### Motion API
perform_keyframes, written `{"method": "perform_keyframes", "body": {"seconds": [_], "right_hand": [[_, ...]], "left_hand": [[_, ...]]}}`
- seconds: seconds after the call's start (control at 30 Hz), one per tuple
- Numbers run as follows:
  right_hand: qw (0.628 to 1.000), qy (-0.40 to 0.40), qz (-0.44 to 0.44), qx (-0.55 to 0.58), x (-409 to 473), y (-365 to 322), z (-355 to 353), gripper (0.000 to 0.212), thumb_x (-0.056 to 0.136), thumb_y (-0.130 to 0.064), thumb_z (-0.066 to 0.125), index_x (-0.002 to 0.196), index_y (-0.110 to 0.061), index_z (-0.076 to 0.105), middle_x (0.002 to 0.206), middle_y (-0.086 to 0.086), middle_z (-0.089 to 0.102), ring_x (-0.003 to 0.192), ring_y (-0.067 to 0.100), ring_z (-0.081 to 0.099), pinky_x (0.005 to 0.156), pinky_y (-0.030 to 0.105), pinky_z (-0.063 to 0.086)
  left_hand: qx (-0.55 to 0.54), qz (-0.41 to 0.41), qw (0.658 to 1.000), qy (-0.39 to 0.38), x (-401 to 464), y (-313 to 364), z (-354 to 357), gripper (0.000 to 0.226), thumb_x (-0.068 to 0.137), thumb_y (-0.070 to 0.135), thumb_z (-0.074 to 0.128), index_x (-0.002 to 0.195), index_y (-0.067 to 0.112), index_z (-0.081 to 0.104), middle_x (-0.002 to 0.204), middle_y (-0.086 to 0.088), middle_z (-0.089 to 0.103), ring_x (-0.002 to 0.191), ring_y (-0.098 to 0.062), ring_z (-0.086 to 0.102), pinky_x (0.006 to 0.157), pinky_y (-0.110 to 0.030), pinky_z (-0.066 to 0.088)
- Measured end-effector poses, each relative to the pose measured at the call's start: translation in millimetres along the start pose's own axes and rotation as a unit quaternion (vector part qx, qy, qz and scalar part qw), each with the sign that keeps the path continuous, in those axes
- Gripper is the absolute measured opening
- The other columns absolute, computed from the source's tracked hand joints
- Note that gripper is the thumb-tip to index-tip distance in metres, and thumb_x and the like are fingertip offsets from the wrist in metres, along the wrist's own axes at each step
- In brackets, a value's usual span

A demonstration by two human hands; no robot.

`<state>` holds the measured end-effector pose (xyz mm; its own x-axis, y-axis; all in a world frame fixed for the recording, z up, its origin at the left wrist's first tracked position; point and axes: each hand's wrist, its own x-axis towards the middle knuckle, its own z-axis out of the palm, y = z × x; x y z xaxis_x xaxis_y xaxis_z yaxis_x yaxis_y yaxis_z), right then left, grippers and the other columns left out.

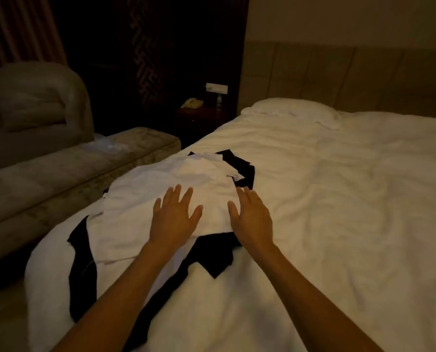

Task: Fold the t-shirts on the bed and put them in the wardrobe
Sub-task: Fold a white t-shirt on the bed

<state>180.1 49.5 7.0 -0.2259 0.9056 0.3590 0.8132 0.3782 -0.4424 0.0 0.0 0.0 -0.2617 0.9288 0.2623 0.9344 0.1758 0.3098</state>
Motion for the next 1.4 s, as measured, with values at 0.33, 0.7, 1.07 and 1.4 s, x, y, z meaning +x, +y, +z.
{"method": "perform_keyframes", "body": {"seconds": [0.33, 0.7, 1.07, 1.4], "right_hand": [[0.984, -0.102, 0.019, 0.141, 112.6, 23.8, 125.9, 0.058, 0.102, -0.046, 0.039, 0.153, -0.019, 0.03, 0.159, 0.003, 0.029, 0.147, 0.02, 0.024, 0.12, 0.034, 0.018], [0.963, 0.006, 0.021, 0.27, 106.1, 33.5, 164.0, 0.027, 0.098, -0.027, 0.059, 0.117, -0.014, 0.072, 0.121, 0.001, 0.069, 0.113, 0.014, 0.062, 0.1, 0.018, 0.041], [0.952, 0.06, -0.015, 0.299, 39.0, 6.0, 80.6, 0.026, 0.102, -0.015, 0.048, 0.077, -0.014, 0.054, 0.066, -0.007, 0.056, 0.066, 0.009, 0.055, 0.078, 0.003, 0.034], [0.951, 0.011, 0.044, 0.307, -53.7, 32.5, 38.2, 0.032, 0.092, -0.021, 0.058, 0.062, -0.011, 0.051, 0.055, -0.01, 0.051, 0.054, 0.003, 0.046, 0.055, 0.024, 0.036]], "left_hand": [[0.021, 0.029, 0.999, -0.016, 127.9, -64.4, 73.6, 0.063, 0.1, 0.059, 0.018, 0.156, 0.032, 0.012, 0.165, 0.0, 0.01, 0.151, -0.017, 0.005, 0.122, -0.04, 0.004], [-0.015, 0.036, 0.999, 0.035, 125.6, -75.1, 118.0, 0.064, 0.093, 0.055, 0.002, 0.148, 0.044, 0.033, 0.157, 0.013, 0.032, 0.148, -0.013, 0.022, 0.119, -0.038, 0.009], [-0.205, 0.042, 0.969, 0.135, 36.9, -33.8, 63.0, 0.052, 0.095, 0.054, 0.02, 0.07, 0.026, 0.054, 0.07, -0.006, 0.067, 0.07, -0.028, 0.064, 0.061, -0.034, 0.043], [-0.341, 0.046, 0.939, 0.004, -59.3, 9.7, 58.6, 0.047, 0.093, 0.055, 0.035, 0.058, 0.026, 0.05, 0.06, -0.003, 0.059, 0.061, -0.014, 0.058, 0.063, -0.035, 0.044]]}}
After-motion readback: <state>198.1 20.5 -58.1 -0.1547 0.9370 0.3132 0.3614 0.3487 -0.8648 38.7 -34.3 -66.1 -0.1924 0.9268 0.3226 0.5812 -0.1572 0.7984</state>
